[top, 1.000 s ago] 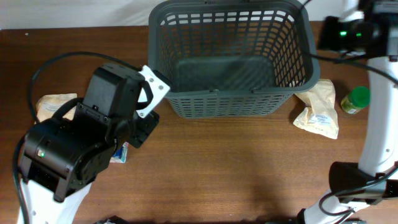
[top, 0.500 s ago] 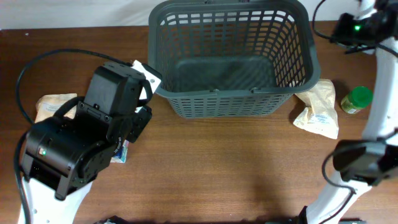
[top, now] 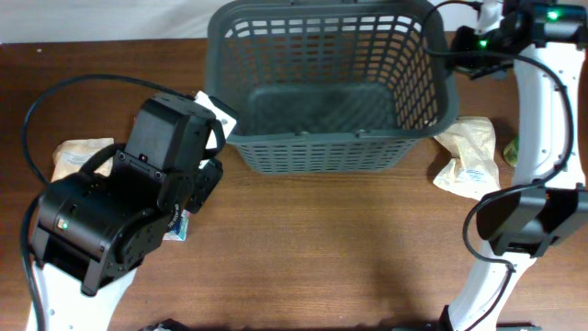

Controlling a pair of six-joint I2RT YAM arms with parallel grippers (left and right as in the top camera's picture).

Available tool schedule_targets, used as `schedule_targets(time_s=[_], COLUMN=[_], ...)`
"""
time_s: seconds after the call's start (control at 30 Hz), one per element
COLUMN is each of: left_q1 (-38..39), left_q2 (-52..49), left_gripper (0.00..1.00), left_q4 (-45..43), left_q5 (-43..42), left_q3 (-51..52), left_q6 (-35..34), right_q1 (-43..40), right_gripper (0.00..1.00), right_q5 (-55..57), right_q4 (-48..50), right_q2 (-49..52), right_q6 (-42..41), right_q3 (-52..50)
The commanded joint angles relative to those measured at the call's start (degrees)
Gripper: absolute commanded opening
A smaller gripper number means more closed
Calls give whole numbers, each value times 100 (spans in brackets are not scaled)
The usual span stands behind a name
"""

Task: Pack container
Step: 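Release the basket and move the left gripper to the blue box, then grasp the blue box with the left gripper and lift it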

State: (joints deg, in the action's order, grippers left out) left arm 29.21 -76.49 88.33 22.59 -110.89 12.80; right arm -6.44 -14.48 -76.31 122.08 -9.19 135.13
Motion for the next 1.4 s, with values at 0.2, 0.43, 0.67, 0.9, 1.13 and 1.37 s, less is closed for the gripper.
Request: schedule_targets(time_s=[0.2,0.43,0.67,0.9,1.13,1.37], left_q1=[-26,-511,-2459,-4304,-4474,-4472], left_q2=[2,2,-76,-988,-2653,-4033], left_gripper=[2,11,46,69,69,70], left_q4=[153,129,-39,20,-39,-149], left_q5=[79,382,-758,-3427,-3698,-3676], left_q3=[-26,-26,-24,236,411,411], left_q6=[-120,-940,-1172,-52,739,1008], right_q1=[459,96,-682,-1694,-2433,-2551], right_gripper=[4,4,4,62,99,99], right_q5=[-136,785,765,765,745,767], right_q4=[138,-44,-232,-326,-673,-881], right_q2=[-63,-352,-1305,-2221,-2498,-2496], right_q6=[-4,-94,-227,-223,-223,-219], right_q3=[79,85,85,85,85,83])
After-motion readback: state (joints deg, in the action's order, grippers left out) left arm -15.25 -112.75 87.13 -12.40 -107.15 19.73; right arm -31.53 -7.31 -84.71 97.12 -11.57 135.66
